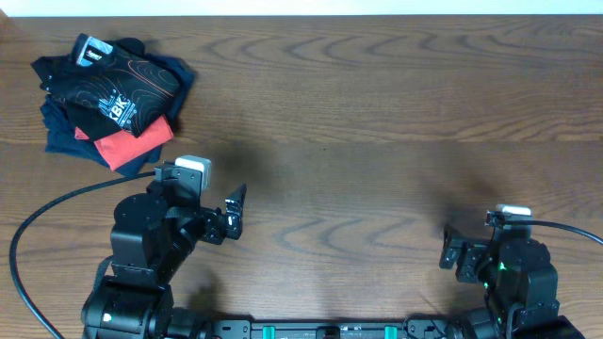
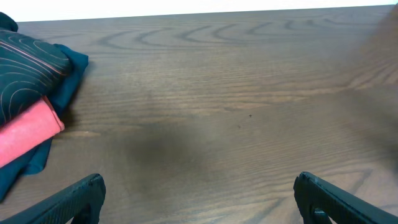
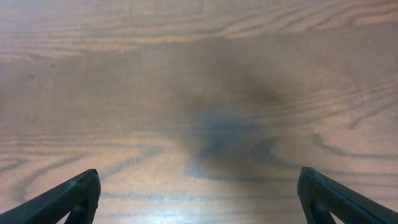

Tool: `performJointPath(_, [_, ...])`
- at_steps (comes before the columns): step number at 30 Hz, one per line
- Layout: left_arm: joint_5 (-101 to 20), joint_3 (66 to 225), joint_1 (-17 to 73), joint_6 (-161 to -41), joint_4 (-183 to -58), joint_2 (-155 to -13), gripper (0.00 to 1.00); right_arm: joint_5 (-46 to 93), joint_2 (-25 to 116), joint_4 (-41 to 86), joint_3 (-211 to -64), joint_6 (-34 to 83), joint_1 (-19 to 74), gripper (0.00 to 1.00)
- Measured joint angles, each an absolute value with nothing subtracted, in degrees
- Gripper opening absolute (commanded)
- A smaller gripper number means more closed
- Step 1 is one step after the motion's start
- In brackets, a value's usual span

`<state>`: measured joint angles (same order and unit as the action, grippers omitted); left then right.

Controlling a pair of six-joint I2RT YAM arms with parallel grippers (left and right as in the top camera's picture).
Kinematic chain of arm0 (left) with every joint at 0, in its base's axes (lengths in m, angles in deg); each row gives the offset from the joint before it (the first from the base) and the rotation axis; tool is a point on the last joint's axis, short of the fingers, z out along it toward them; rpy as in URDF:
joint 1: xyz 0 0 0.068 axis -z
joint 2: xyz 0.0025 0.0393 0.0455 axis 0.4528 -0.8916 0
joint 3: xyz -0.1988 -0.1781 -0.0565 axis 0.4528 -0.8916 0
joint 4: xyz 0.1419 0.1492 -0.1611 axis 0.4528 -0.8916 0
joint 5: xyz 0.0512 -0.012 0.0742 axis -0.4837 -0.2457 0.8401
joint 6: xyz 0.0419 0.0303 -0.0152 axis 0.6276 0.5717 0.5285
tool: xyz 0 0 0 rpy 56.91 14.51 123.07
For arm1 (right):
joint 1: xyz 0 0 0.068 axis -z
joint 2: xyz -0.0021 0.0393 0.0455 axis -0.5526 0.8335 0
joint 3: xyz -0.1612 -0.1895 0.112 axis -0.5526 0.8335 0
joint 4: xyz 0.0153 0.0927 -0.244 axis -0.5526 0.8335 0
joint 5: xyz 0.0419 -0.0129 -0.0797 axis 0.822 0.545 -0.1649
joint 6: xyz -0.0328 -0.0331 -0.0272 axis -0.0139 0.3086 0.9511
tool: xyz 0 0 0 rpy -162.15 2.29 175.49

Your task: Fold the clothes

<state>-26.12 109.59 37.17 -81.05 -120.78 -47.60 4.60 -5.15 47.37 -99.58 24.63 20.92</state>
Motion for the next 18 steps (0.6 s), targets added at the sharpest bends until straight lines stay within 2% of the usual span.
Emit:
performJointPath(8, [-26.12,109.59,37.17,-81.05,-120.78,-47.62,0.98,5.62,-9.61,50.08,-99.47,24.63,21.18,0.99])
performJointPath(11, [-26.12,109.59,37.17,-81.05,-120.78,-47.62,0.98,6.85,-14.00,48.31,-98.69,24.85,24.66,0.99])
performJointPath(18, [-26.09,109.55,37.17,-81.03,-120.76,-47.62,0.98,15.26,-23.47,33.17,-87.19,33.92,32.62,0.99])
